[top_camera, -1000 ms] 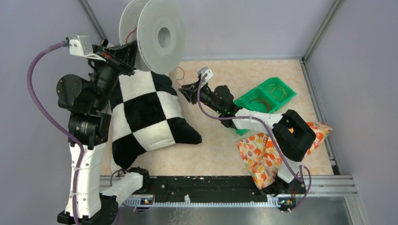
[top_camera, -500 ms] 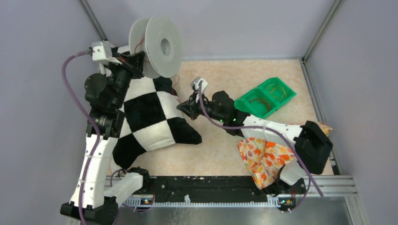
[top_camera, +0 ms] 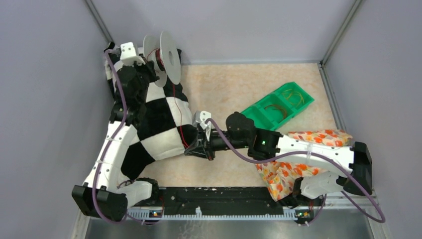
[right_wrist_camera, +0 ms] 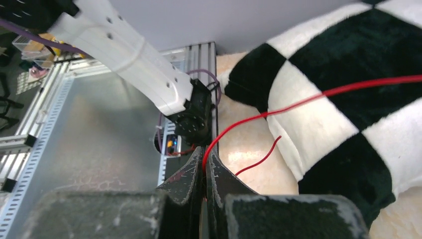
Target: Wrap the cables
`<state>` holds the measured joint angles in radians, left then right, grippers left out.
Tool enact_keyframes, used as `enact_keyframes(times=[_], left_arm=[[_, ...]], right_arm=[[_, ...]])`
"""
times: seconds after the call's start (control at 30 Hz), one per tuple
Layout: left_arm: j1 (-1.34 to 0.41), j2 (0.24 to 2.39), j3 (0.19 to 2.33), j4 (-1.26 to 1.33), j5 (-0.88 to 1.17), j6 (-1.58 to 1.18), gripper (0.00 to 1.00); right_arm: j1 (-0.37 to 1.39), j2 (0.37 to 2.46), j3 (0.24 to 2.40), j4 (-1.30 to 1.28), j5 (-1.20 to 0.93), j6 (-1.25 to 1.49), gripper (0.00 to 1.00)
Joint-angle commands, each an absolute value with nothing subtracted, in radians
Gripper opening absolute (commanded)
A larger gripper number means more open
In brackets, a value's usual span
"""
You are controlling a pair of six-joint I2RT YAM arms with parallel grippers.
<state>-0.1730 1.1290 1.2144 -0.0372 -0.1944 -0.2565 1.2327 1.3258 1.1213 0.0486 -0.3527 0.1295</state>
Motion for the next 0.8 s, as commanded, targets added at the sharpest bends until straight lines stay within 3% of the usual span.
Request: enact_keyframes(times=[0.0,0.1,0.23,0.5,0.77], left_arm=[[-0.176,1.163,1.277,0.08,-0.131,-0.101,0.0],[-0.176,1.171,1.255,0.054,-0.076,-0.082,0.0],[-0.178,1.166,1.229,0.009,0.144,-0.095,0.0],[-0.255,1.115,1.158,-0.123,0.392,-0.041,0.0],[-0.33,1.069,1.156,-0.311,0.624,0.1,0.0]], right_arm=[[1.247,1.24,1.272,-0.026,-0.422,0.055,0.0],[1.247,1.259,1.371,-0.108,-0.393,-0.014,0.0],[1.229,1.303,1.465,-0.164,-0.349,-0.095,0.0],[1.051,1.362,1.563,-0.167,-0.384,-0.087,0.0],[0.951,1.385,1.648,-0.333,-0.36,-0.143,0.0]])
